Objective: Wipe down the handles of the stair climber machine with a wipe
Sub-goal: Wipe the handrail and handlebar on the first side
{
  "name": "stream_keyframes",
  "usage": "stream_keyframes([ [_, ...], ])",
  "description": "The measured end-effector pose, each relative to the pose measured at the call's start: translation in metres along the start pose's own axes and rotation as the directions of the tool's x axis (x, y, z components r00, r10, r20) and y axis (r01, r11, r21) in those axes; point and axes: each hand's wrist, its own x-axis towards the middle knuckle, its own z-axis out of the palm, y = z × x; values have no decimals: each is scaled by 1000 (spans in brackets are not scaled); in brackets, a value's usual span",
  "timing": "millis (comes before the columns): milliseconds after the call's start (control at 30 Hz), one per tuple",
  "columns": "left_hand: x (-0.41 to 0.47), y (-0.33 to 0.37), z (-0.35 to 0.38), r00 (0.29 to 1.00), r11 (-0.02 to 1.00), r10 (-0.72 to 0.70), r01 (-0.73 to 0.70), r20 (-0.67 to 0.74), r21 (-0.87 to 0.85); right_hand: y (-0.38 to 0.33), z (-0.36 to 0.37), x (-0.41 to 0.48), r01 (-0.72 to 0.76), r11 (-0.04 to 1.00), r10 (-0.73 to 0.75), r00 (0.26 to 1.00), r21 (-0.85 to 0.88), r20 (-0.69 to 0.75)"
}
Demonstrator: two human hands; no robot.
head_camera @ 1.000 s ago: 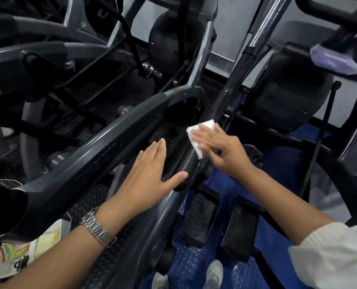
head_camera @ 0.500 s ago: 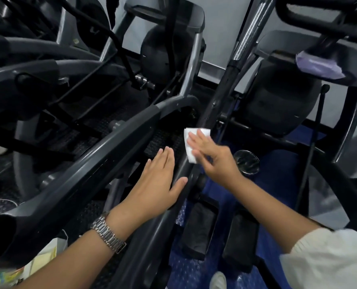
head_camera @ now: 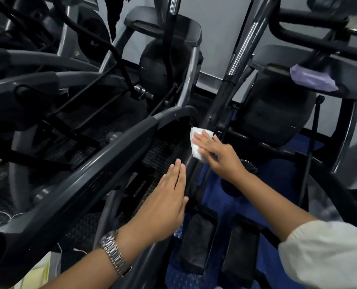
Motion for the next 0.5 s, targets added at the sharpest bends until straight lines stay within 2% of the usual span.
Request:
stream_keyframes([
  [100, 1, -1, 0, 1000, 1000, 11, -11, 0, -18, -2, -1, 18, -50, 999, 50, 999, -8, -15],
  [267, 1, 0, -1, 1000, 999, 21, -22, -14, -49, -11, -2, -9, 97, 995, -98, 988, 18, 117],
  [400, 0, 0, -1, 999, 998, 30, -31, -18, -47, 4, -15, 10, -14, 1000, 13, 1000, 22, 20],
  [500, 1, -1, 0, 999, 998, 29, -30, -21, -47, -12, -2, 16, 57, 998, -54, 996, -39, 74],
])
